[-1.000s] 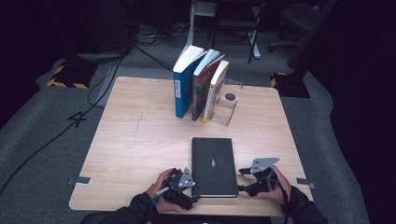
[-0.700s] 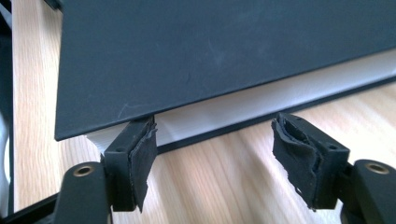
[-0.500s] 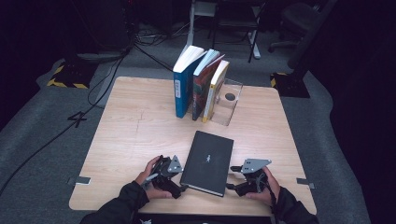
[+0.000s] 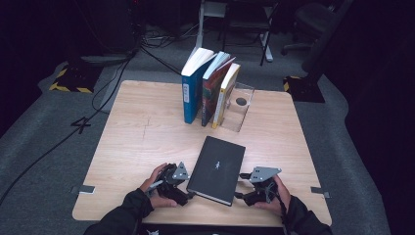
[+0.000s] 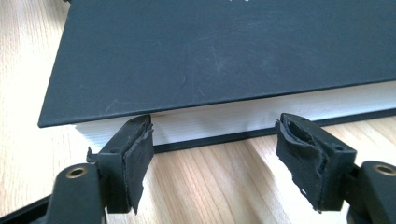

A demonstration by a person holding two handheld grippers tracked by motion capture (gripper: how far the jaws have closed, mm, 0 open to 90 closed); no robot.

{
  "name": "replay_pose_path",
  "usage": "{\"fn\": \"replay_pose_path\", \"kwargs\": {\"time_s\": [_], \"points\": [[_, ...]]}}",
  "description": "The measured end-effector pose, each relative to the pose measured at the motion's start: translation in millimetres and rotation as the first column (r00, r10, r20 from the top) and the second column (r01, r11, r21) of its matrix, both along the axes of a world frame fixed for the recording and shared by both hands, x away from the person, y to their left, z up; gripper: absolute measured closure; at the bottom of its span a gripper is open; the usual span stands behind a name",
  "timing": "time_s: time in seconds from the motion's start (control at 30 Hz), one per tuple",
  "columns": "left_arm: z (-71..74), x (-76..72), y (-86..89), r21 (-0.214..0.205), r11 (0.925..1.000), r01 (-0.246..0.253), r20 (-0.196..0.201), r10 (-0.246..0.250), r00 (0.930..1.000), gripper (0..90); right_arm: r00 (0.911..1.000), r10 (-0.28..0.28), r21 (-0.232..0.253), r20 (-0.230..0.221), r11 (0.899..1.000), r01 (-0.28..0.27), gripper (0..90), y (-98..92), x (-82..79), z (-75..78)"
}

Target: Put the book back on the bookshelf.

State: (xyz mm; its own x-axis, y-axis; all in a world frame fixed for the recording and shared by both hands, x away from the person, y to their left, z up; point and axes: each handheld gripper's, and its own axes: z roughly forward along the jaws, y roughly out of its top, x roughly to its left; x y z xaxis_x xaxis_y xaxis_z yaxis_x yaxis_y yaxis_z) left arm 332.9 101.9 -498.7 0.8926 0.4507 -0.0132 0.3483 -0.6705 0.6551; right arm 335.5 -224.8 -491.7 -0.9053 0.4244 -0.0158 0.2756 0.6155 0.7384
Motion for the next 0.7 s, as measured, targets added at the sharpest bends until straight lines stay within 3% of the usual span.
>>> {"fn": "replay_pose_path", "kwargs": {"time_s": [0.13, 0.23, 0.4, 0.57, 0.7], "points": [[6.0, -5.0, -0.2, -0.018, 0.9998, 0.011, 0.005, -0.011, 0.9999, 16.8, 1.0, 0.001, 0.018, -0.003, 1.0, -0.001, 27.7, 3.1, 1.1, 2.6], [12.7, -9.1, -1.2, -0.034, 0.9992, 0.023, 0.031, -0.021, 0.9993, 16.3, 1.0, 0.001, 0.03, 0.004, 1.0, -0.001, 27.7, 6.0, 1.3, 5.2], [24.6, -14.6, -2.4, -0.102, 0.9941, 0.038, 0.054, -0.033, 0.998, 15.8, 0.9998, -0.01, 0.053, 0.019, 0.999, 0.009, 27.6, 11.4, 1.4, 11.9], [27.7, -20.9, -16.4, -0.094, 0.9936, 0.063, 0.092, -0.054, 0.9943, 15.6, 0.999, -0.036, 0.089, 0.028, 0.996, 0.033, 27.6, 16.9, 1.1, 19.3], [30.2, -21.8, -21.9, -0.083, 0.9956, 0.043, 0.125, -0.032, 0.9917, 15.4, 0.9978, -0.051, 0.11, 0.042, 0.993, 0.046, 27.6, 22.5, 2.5, 26.0]]}}
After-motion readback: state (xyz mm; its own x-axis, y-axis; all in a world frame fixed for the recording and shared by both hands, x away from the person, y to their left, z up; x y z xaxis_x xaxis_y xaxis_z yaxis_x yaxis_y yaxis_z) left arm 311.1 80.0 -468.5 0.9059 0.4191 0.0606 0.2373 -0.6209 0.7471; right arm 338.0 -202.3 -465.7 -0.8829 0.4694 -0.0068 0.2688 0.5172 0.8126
